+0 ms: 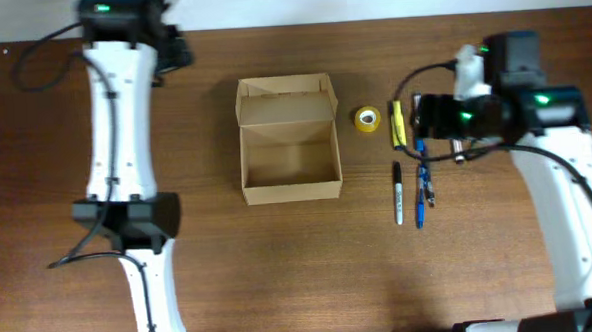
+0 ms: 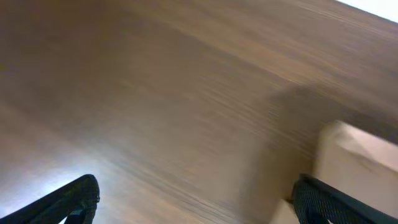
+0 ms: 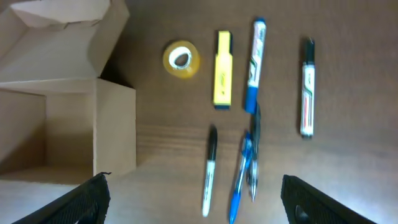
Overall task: Pack container
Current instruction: 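Move the right gripper over the yellow tape roll and grasp it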
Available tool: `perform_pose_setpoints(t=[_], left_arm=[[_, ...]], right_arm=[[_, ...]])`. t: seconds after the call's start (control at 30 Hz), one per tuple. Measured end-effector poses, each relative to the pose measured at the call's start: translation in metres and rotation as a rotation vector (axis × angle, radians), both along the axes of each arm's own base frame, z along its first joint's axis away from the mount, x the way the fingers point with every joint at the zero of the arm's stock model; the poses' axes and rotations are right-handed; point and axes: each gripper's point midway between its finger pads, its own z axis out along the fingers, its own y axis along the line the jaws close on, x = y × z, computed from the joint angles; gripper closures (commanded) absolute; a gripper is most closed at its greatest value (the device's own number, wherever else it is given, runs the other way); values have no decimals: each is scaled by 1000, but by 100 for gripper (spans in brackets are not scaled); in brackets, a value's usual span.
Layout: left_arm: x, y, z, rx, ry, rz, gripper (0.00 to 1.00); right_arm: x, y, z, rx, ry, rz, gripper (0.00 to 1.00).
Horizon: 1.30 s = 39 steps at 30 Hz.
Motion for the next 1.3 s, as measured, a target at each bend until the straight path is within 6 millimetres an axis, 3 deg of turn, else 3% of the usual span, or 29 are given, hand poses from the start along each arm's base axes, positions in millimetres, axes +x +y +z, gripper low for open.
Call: perform_pose_setpoints(t=[0.1,0.2,0.37,0.5,0.77,1.2,1.3], left_arm=[[-3,36,-1,4,6,73,0],[-7,63,-2,7,8,129,0],[-13,91,-2,8,11,188,0],[-16,103,-2,7,11,214,0],[-17,105,-2,7,11,217,0],[-17,105,-2,7,11,217,0],[-17,105,-2,7,11,217,0]], right_arm=[[19,16,-15,-56,19,38,12],[44,25,-47,-100,90,56,12],[80,29,-94,-130,199,58,14],[105,32,-114,-131,214,60,14],[117,39,-131,-92,220,44,24],[113,52,-165,-50,294,46,23],[114,55,-172,-52,302,52,30]])
